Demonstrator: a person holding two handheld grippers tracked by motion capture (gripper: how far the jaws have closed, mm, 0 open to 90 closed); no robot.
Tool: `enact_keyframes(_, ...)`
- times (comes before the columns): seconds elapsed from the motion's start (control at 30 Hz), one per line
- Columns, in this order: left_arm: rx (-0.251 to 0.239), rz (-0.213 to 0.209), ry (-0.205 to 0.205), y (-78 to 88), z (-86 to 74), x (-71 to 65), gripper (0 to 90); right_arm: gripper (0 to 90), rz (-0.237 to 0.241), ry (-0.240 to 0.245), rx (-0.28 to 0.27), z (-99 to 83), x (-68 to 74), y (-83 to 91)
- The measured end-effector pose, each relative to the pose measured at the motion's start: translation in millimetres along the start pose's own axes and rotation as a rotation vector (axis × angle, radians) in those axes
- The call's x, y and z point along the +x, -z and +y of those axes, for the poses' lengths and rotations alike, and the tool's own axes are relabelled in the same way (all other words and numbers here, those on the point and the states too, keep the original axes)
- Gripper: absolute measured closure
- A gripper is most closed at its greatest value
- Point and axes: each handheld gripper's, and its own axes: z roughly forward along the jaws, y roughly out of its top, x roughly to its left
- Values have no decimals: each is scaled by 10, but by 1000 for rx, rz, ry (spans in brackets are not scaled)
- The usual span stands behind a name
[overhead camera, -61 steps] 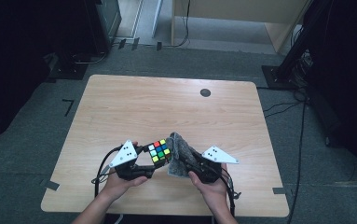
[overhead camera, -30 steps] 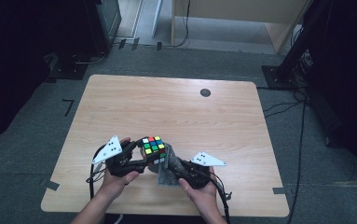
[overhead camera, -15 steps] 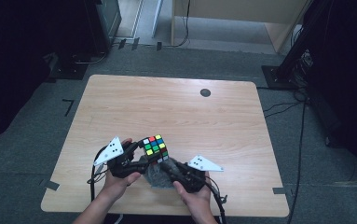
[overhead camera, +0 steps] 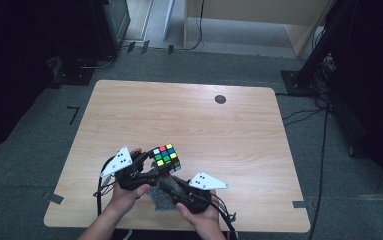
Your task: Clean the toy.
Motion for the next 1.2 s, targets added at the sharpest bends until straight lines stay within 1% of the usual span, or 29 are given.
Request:
enact_keyframes(0.07, -7, 7, -2, 17, 17, 10, 332, 687, -36, -23, -34, 43, -91, 86)
enact_keyframes(0.1, -10, 7, 2, 23, 21, 14, 332, 688, -60, -49, -57, 65, -161, 148)
enact_keyframes(0.13, -11, 8, 4, 32, 24, 24, 333, 688, -72, -68, -71, 77, -201, 179)
enact_keyframes(0.17, -14, 7, 13, 35, 27, 36, 332, 688, -80, -90, -82, 89, -245, 214)
enact_keyframes(0.2, -13, 7, 19, 35, 27, 40, 332, 688, -84, -100, -84, 93, -273, 227)
enact_keyframes(0.23, -12, 3, 23, 32, 26, 49, 333, 688, -82, -96, -81, 90, -274, 222)
enact_keyframes(0.27, -10, 2, 26, 26, 22, 50, 332, 688, -70, -91, -68, 76, -253, 199)
enact_keyframes(0.3, -9, 1, 27, 15, 16, 44, 332, 687, -51, -75, -51, 56, -216, 160)
enact_keyframes(0.37, 5, 2, 12, -2, 4, 28, 333, 685, -3, -25, -8, 19, -107, 69)
enact_keyframes(0.43, 10, 0, 6, -7, 1, 16, 332, 683, 23, 27, 27, 7, -17, 12)
enact_keyframes(0.47, 9, 1, 6, -3, 4, 16, 332, 683, 16, 51, 31, 13, 2, 8)
enact_keyframes(0.5, 4, 1, 9, 2, 8, 21, 332, 683, 3, 58, 25, 24, -7, 19)
enact_keyframes(0.53, -1, 1, 13, 8, 13, 28, 333, 683, -9, 45, 16, 38, -38, 44)
enact_keyframes(0.6, -2, 8, 17, 26, 22, 47, 333, 684, -59, 7, -12, 72, -149, 117)
enact_keyframes(0.63, -3, 9, 18, 32, 24, 55, 332, 684, -100, -12, -30, 95, -234, 170)
enact_keyframes(0.67, -1, 10, 21, 39, 28, 66, 333, 683, -129, -15, -39, 106, -287, 203)
enact_keyframes(0.7, -4, 12, 25, 44, 31, 76, 332, 683, -172, -13, -49, 118, -354, 245)
enact_keyframes(0.73, -4, 13, 27, 48, 33, 84, 332, 683, -228, -2, -54, 130, -436, 292)
enact_keyframes(0.83, -6, 19, 31, 52, 38, 95, 333, 663, -330, 22, -66, 147, -601, 378)
enact_keyframes(0.9, -6, 25, 37, 54, 40, 102, 332, 616, -404, 50, -65, 150, -706, 419)
enact_keyframes(0.93, -7, 30, 42, 55, 43, 107, 333, 572, -434, 50, -64, 151, -755, 442)
enact_keyframes(0.97, -6, 33, 44, 57, 46, 112, 333, 502, -465, 41, -65, 156, -811, 468)
enact_keyframes(1.0, -9, 36, 47, 60, 51, 118, 333, 457, -478, 30, -52, 165, -836, 482)
enact_keyframes(1.03, -10, 40, 55, 62, 58, 127, 332, 429, -481, 27, -56, 175, -846, 502)
enact_keyframes(1.07, -11, 45, 60, 62, 64, 133, 332, 422, -459, 39, -84, 189, -817, 526)
enact_keyframes(1.17, -14, 47, 73, 58, 78, 138, 333, 362, -386, 112, -114, 244, -649, 498)
enact_keyframes(1.2, -12, 48, 76, 51, 80, 132, 333, 340, -354, 138, -122, 257, -571, 469)
